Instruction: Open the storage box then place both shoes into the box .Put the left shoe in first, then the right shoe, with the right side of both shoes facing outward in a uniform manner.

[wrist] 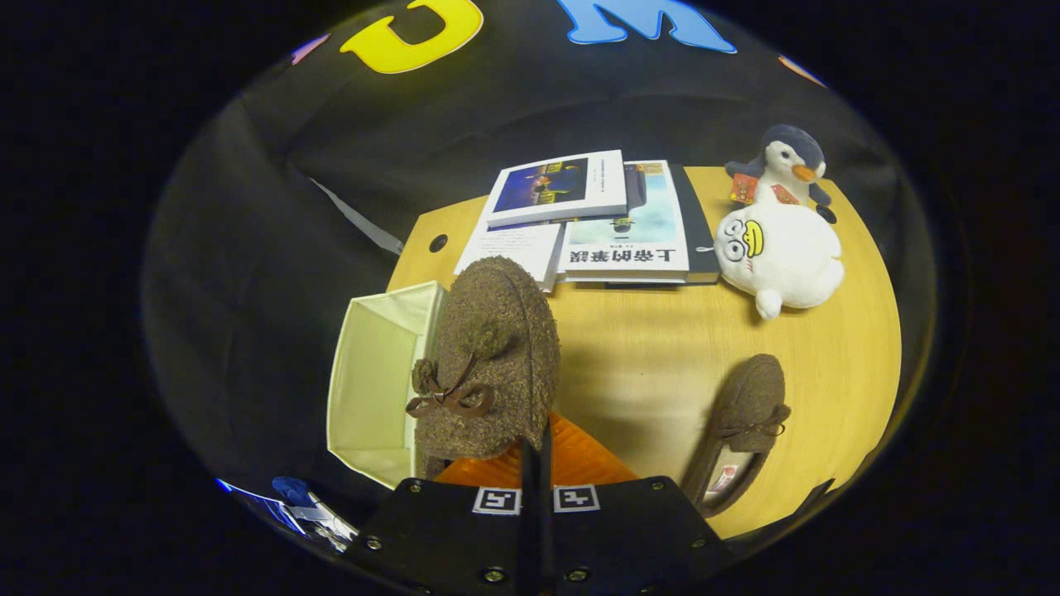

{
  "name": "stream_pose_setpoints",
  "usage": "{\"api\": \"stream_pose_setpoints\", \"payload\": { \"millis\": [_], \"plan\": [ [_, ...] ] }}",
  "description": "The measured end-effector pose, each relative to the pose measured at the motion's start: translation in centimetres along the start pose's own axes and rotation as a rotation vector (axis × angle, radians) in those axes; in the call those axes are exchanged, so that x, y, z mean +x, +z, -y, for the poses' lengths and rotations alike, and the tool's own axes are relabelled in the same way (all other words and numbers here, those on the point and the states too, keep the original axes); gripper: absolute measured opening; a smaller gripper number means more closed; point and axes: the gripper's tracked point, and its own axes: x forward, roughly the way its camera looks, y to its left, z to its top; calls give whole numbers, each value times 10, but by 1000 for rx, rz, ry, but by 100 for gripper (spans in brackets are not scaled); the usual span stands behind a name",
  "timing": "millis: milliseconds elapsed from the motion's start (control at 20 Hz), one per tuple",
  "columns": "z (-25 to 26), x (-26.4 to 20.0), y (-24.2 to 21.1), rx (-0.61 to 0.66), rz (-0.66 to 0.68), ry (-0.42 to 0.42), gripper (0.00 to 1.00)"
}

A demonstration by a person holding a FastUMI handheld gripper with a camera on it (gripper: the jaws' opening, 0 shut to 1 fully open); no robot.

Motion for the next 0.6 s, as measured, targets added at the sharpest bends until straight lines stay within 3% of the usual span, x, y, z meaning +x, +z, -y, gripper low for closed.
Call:
{"api": "stream_pose_setpoints", "payload": {
  "millis": [600],
  "plan": [
    [-133, 43, 4, -115, -86, 141, 0]
  ]
}}
